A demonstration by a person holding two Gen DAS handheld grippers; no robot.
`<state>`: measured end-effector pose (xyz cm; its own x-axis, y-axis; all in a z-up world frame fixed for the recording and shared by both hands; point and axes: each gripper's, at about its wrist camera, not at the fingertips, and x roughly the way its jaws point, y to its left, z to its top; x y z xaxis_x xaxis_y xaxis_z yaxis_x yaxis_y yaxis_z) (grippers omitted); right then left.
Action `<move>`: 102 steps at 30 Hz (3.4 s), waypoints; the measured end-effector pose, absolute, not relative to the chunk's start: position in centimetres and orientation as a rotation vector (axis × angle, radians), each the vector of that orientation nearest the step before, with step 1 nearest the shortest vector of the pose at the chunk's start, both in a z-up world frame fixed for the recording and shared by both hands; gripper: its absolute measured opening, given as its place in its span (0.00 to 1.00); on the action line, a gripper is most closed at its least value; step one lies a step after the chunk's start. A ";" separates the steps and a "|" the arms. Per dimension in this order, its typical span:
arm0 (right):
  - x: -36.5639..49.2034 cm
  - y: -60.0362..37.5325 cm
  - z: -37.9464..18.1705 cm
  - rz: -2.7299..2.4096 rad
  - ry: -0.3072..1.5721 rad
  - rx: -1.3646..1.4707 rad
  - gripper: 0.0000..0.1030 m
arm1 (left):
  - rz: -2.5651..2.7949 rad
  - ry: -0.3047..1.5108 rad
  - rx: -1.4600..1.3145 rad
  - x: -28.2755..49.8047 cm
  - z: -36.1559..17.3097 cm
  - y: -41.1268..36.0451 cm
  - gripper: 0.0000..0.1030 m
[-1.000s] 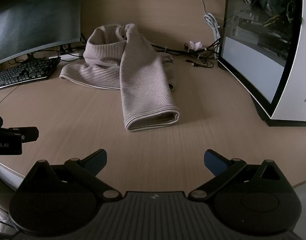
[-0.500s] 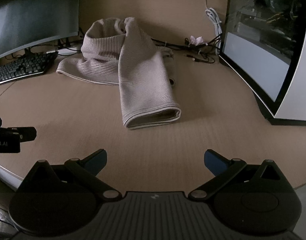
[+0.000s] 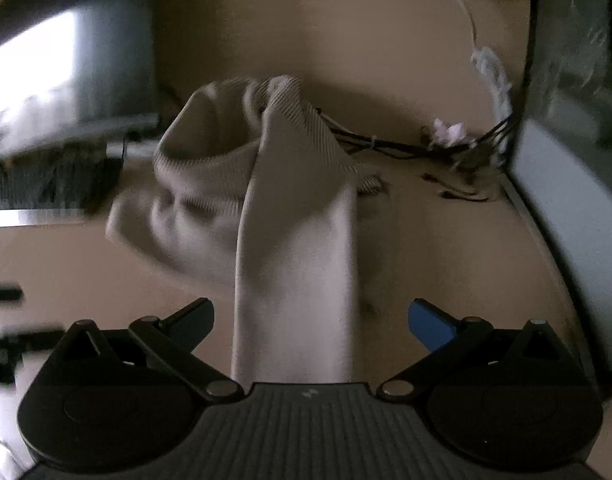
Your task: Fold clothes
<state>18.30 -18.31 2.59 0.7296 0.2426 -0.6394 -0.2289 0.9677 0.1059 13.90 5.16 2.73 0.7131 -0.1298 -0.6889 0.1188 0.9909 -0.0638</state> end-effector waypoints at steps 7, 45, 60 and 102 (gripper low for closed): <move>29.9 -20.7 0.8 0.394 0.751 0.344 1.00 | -0.184 0.747 0.028 25.7 3.0 0.8 1.00; 19.7 -18.8 6.3 0.506 0.844 -0.002 1.00 | 0.402 0.568 0.415 21.5 6.2 8.4 1.00; 18.6 -9.1 1.6 0.406 0.687 -1.058 1.00 | -0.017 0.660 -0.090 16.3 9.3 11.8 1.00; 15.4 -22.0 8.1 0.342 0.684 -0.477 1.00 | -0.185 0.813 -0.002 10.5 5.9 10.0 1.00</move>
<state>15.40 -22.02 8.11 0.7267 0.1455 -0.6714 -0.4502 0.8391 -0.3054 10.46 10.02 5.87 0.6720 -0.1646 -0.7220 0.1633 0.9839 -0.0723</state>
